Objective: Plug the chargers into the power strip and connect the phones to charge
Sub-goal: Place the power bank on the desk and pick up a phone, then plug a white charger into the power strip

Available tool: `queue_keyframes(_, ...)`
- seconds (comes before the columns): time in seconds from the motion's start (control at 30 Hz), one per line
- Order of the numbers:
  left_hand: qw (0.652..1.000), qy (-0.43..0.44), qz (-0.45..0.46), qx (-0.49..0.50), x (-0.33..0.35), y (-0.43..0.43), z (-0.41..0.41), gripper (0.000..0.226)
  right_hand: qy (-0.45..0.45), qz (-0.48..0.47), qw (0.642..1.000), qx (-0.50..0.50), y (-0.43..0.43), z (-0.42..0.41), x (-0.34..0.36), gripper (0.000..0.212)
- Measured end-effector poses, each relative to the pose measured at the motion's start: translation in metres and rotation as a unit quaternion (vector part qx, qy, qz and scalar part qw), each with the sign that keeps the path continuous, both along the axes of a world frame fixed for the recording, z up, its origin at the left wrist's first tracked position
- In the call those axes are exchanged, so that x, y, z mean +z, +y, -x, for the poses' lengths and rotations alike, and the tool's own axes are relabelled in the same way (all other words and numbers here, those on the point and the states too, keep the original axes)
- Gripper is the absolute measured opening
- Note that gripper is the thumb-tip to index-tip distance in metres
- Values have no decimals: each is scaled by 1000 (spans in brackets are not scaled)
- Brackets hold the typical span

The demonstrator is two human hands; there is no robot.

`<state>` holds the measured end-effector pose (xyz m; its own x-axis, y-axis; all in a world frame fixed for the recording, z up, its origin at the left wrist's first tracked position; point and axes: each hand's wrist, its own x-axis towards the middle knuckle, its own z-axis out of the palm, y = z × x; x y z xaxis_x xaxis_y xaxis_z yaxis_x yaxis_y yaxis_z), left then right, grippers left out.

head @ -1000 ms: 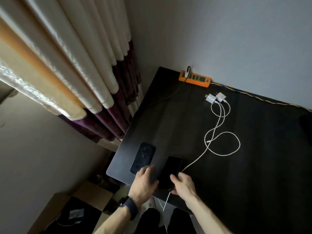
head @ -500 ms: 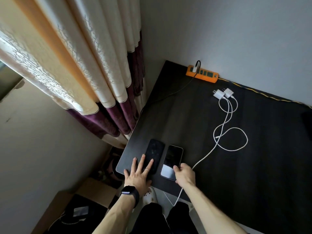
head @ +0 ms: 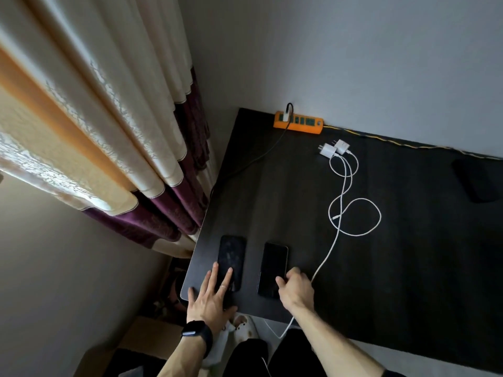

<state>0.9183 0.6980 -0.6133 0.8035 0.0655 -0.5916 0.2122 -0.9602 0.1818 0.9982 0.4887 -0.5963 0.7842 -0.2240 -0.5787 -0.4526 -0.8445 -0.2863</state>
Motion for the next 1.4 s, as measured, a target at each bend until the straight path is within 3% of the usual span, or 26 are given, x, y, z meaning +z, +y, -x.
queue_keyframes(0.17, 1000, 10, -10, -7, 5, -6, -6, 98, 16, -30, 999, 27, -8, -3, 2, 27)
queue_keyframes(0.33, 1000, -20, -15, -9, 22, -25, -38, 74, 17, -82, 995, 48, -22, -10, 12, 37)
queue_keyframes(0.47, 998, -51, 17, -14, 33, -57, -86, 68, -13, -137, 990, 10, -51, -25, 26, 37)
queue_keyframes(0.67, 995, -77, 47, -38, 41, -120, -147, 64, -28, -134, 989, -60, -114, -67, 29, 35)
queue_keyframes(0.8, 995, -22, 80, -51, 38, -166, -162, 51, 36, -144, 979, -141, -149, -95, 11, 44)
queue_keyframes(0.97, 977, 127, 166, 34, 26, -212, -163, 47, 109, -310, 894, -304, -155, -117, -5, 24)
queue_keyframes(1.1, 925, 182, 299, 150, 37, -227, -173, 23, 139, -405, 820, -379, -157, -144, 2, 9)
queue_keyframes(1.23, 891, 209, 378, 142, 65, -218, -188, 22, 108, -518, 690, -494, -175, -209, 25, 16)
queue_keyframes(1.27, 882, 220, 392, 145, 75, -211, -192, 22, 84, -532, 670, -510, -181, -230, 33, 18)
queue_keyframes(1.3, 875, 229, 400, 151, 85, -204, -197, 22, 59, -531, 674, -510, -186, -251, 42, 19)
queue_keyframes(1.33, 870, 234, 402, 164, 96, -197, -202, 21, 36, -518, 701, -488, -189, -269, 52, 19)
queue_keyframes(1.4, 857, 219, 414, 213, 111, -187, -214, 22, -12, -470, 780, -412, -191, -293, 72, 18)
